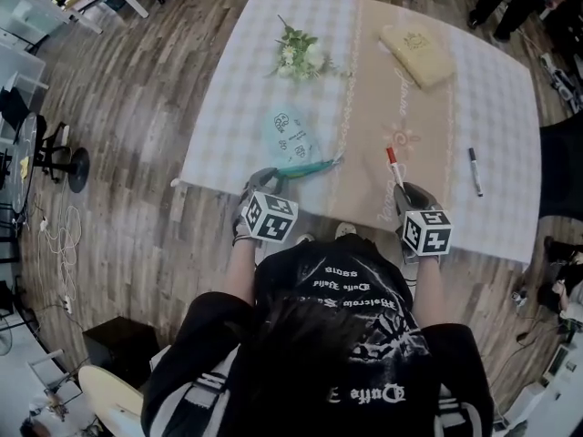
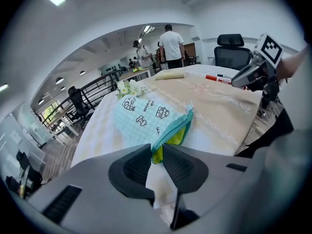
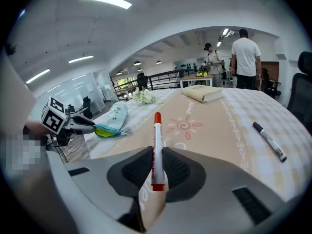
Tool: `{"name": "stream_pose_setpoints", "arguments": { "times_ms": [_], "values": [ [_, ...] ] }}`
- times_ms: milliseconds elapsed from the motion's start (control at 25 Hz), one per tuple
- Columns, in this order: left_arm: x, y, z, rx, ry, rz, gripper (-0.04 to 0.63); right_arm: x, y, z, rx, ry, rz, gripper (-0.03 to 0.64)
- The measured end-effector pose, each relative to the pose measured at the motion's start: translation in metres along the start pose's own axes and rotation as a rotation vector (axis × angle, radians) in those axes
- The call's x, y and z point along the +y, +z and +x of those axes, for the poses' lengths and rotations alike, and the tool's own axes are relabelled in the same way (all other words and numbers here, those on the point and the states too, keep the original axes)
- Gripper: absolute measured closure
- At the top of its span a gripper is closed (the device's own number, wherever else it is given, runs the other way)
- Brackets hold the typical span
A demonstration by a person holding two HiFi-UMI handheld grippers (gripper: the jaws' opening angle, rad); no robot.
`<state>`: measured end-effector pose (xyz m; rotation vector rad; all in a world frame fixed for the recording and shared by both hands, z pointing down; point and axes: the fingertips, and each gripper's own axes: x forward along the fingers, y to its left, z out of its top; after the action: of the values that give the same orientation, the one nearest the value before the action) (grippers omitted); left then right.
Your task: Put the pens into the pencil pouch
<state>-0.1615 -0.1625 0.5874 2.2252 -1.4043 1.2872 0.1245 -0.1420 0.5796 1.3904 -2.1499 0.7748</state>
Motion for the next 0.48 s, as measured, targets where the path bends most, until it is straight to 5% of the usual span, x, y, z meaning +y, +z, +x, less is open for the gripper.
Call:
{"name": "stream_pose_setpoints", "arguments": {
  "times_ms": [480],
  "values": [
    [0.005, 0.038, -0.023, -0.073, -0.047, -0.21, 0.557, 0.024, 0.002, -0.011, 0.005, 0.033, -0.121, 0.54]
  ]
}}
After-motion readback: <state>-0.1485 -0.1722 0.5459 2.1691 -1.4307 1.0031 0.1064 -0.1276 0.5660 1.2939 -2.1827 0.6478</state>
